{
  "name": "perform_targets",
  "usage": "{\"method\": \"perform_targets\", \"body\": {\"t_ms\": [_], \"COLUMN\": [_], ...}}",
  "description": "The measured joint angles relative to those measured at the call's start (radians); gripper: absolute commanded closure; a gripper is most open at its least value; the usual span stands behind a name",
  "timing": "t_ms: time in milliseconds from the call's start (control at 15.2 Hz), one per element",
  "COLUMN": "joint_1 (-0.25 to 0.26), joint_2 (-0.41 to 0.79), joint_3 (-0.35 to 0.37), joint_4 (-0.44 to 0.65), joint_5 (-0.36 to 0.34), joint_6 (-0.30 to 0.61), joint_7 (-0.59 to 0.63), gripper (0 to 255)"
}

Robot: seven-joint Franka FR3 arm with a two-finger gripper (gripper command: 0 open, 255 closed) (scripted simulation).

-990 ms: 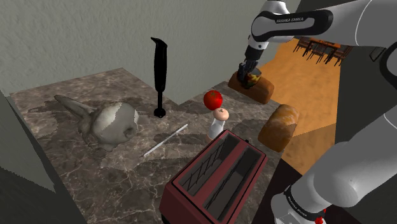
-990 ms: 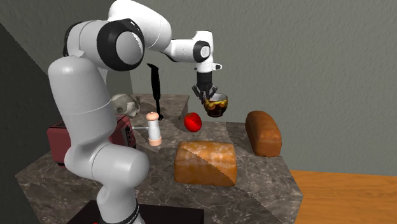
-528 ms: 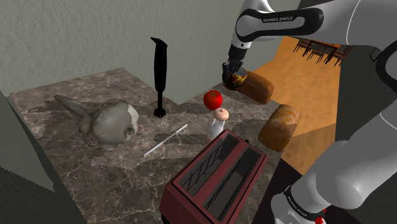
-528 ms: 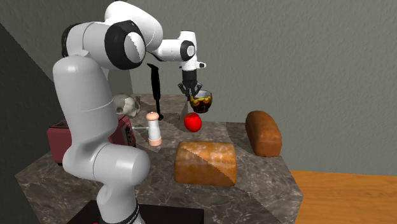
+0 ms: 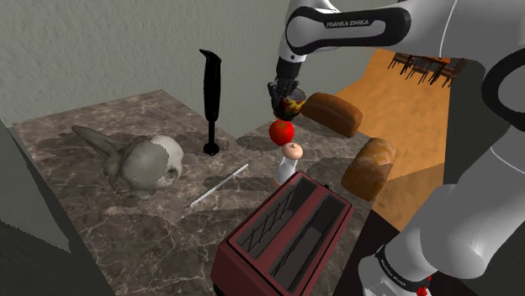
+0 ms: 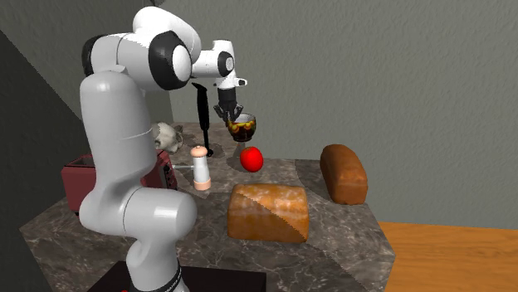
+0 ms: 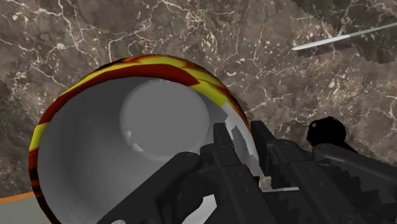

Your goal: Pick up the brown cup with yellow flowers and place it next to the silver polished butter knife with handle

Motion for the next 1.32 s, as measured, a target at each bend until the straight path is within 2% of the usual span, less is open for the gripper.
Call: {"method": "perform_targets", "body": {"t_ms": [198,660,1320], "joint_1": [0.033,0.104,0.113], "joint_2": [0.042,0.187,0.208], "joint_3": [0.031,0.085,0.091], "joint_4": [0.048,0.235,0.136], "joint_5": [-0.001,-0.006,-0.009], "joint_6": [-0.007,-0.053,0.066], "joint_7": [0.065,0.192,0.210], "gripper": [255,255,255]}}
